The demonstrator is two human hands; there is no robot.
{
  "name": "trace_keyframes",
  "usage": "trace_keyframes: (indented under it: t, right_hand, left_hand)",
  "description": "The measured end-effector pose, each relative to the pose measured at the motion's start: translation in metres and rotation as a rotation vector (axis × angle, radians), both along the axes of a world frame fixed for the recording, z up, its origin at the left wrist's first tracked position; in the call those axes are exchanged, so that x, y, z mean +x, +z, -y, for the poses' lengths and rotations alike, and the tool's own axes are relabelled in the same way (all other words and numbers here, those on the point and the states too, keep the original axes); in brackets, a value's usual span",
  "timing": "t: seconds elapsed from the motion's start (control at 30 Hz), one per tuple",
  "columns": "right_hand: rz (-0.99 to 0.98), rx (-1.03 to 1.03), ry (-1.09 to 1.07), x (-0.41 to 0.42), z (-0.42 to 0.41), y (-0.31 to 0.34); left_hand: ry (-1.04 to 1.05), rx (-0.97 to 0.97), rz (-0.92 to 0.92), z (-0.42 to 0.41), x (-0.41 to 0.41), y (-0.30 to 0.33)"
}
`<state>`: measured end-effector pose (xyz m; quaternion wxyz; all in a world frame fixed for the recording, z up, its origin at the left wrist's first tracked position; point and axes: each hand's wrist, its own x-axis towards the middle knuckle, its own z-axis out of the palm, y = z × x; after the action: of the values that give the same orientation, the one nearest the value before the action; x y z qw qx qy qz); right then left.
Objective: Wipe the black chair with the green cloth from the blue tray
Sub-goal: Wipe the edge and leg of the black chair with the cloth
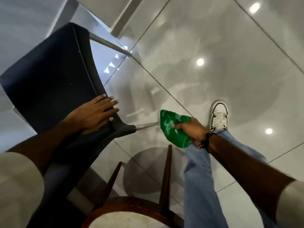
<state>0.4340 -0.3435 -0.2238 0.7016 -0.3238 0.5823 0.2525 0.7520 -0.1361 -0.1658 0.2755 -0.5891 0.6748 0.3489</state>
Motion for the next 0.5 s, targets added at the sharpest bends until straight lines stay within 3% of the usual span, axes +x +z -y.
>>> trace_keyframes:
  t: [0.27, 0.5]
  right_hand:
    - [-0.062, -0.013, -0.096, 0.010, -0.040, -0.053]
    - [-0.072, -0.048, 0.016, 0.033, -0.063, -0.058]
  left_hand:
    - [-0.253, -0.274, -0.043, -0.030, 0.021, -0.030]
    - [-0.262, -0.537, -0.058, -0.048, 0.020, -0.053]
